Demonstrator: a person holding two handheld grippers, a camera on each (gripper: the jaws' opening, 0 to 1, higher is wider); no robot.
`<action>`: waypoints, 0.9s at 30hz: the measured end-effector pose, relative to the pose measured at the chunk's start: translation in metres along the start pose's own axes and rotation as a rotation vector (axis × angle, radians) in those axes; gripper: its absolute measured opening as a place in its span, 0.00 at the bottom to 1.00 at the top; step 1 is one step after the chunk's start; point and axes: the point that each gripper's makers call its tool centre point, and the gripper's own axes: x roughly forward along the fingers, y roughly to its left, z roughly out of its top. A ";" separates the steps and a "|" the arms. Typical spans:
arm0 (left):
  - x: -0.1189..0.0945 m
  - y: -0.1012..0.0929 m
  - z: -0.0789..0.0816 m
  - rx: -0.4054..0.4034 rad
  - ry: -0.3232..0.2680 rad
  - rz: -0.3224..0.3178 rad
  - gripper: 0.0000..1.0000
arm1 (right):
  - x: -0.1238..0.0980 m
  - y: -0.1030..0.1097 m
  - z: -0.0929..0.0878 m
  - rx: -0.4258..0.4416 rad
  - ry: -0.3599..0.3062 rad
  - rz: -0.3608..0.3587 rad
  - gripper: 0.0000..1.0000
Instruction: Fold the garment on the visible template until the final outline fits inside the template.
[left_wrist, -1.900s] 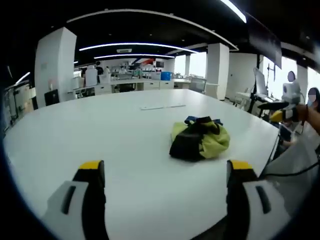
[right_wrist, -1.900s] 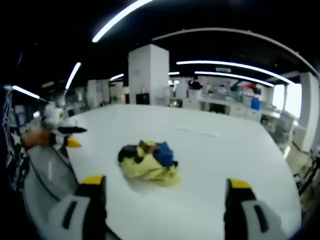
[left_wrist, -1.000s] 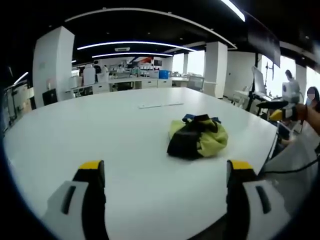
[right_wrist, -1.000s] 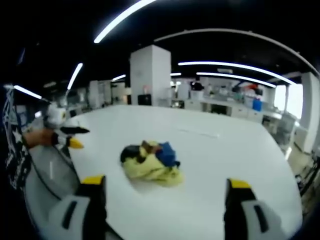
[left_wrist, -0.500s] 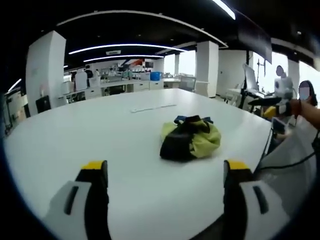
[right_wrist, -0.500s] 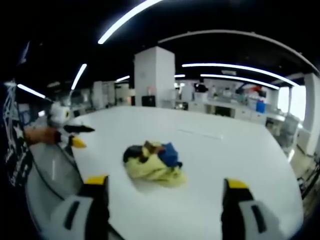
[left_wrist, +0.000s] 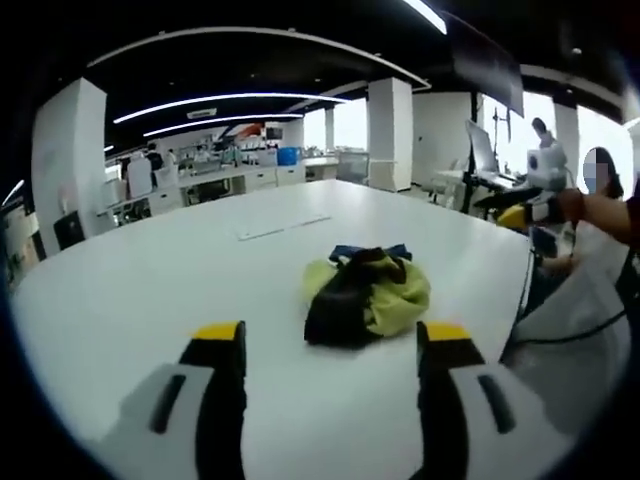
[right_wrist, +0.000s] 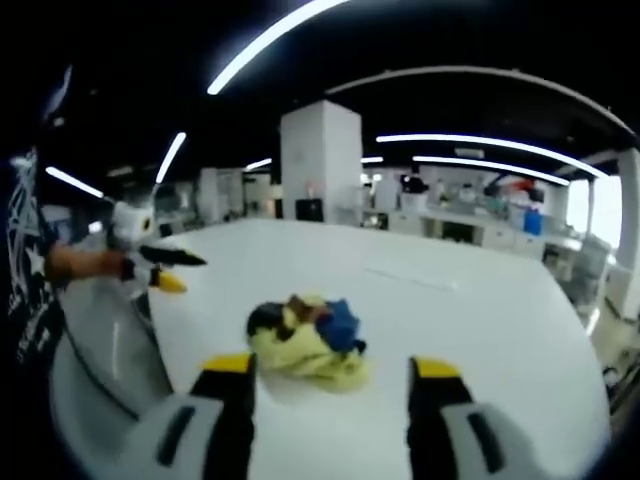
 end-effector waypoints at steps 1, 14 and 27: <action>0.002 0.001 0.002 0.000 -0.008 -0.001 0.62 | 0.004 0.001 0.000 -0.001 0.002 0.010 0.57; 0.044 0.007 0.014 -0.047 -0.004 -0.047 0.40 | 0.054 0.010 0.002 -0.044 0.031 0.117 0.38; 0.089 0.011 -0.005 -0.010 0.094 -0.100 0.30 | 0.102 0.009 -0.016 -0.077 0.099 0.199 0.24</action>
